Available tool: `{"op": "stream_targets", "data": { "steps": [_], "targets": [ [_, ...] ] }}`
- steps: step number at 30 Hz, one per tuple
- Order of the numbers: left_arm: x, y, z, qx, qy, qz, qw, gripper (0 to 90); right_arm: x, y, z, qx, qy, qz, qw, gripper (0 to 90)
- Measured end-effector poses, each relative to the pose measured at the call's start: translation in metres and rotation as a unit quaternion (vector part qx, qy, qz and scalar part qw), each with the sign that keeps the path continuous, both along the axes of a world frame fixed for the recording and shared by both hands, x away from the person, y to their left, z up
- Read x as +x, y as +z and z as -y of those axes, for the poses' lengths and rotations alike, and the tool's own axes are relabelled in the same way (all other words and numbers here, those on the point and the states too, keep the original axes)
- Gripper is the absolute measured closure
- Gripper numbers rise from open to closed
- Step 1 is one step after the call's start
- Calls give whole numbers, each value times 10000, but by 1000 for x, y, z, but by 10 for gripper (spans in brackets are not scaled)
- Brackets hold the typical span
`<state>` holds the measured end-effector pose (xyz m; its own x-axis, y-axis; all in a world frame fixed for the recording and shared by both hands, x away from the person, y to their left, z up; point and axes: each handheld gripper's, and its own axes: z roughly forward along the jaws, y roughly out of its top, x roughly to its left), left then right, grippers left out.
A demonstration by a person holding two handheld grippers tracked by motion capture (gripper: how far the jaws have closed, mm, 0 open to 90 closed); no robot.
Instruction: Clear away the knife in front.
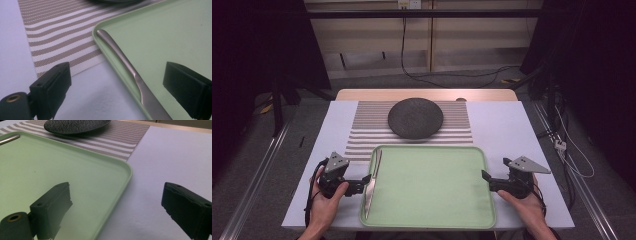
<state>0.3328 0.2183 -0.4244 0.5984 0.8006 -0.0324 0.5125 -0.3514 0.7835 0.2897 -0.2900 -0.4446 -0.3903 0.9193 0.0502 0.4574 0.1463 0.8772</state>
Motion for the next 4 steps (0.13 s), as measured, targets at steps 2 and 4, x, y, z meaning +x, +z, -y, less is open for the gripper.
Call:
{"op": "stream_targets", "data": {
  "steps": [2,4],
  "targets": [
    [-2,1,-3,-30,60,65,10000,77,0,0,0,-8,-6,9,10000,85],
    [0,0,-6,17,103,31,9999,71,0,0,1,-8,-12,17,10000,82]
  ]
}}
